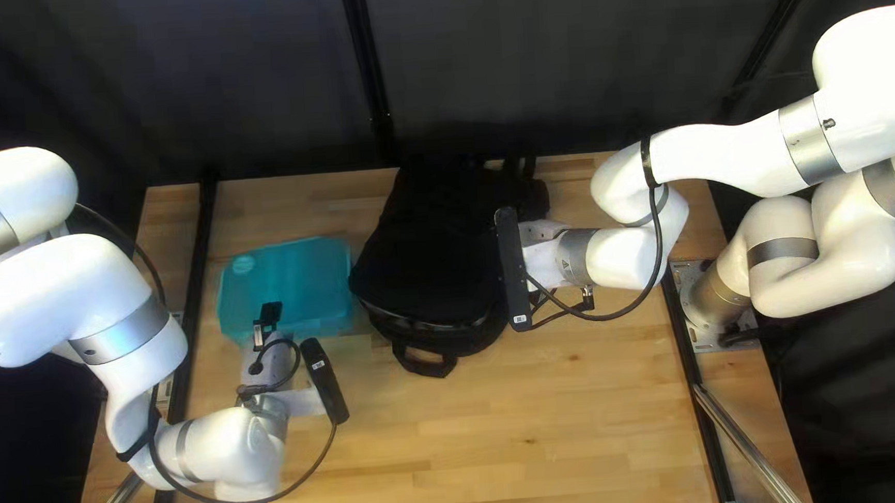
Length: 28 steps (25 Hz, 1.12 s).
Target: Remove a lunch box from a kids backpack
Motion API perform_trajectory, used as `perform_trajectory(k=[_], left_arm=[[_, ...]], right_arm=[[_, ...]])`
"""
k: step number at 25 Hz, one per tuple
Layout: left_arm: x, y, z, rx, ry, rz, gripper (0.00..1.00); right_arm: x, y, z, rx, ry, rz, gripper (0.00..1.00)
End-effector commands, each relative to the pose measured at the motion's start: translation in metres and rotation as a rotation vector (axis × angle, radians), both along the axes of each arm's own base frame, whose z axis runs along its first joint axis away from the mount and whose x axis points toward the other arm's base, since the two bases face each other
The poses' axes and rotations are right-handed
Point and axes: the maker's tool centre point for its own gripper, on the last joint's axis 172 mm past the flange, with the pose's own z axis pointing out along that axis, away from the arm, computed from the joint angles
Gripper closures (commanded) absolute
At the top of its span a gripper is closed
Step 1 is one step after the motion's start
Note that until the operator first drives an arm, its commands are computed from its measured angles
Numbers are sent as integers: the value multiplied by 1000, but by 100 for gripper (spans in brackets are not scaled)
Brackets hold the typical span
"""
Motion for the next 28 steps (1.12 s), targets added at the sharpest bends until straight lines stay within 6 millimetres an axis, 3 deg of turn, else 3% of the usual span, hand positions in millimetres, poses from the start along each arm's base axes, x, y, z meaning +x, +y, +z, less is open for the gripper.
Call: perform_trajectory(k=[1, 5, 12, 18, 23, 28], left_arm=[[4, -9, 10, -55, 10, -4, 0], [13, -18, 18, -139, 31, -24, 0], [24, -36, 1, -319, 127, -126, 0], [34, -56, 6, -459, 240, -236, 0], [38, -69, 17, -530, 296, -298, 0], [51, -70, 42, -608, 262, -311, 0]], right_arm=[[1, 0, 0, 1, -1, 1, 0], [-1, 0, 0, 1, -2, 0, 0], [-2, -1, -1, 2, -3, -3, 0], [-3, -2, -1, 4, -4, -4, 0], [-5, -3, -1, 4, -6, -4, 0], [-7, -3, 1, 1, -5, -3, 0]])
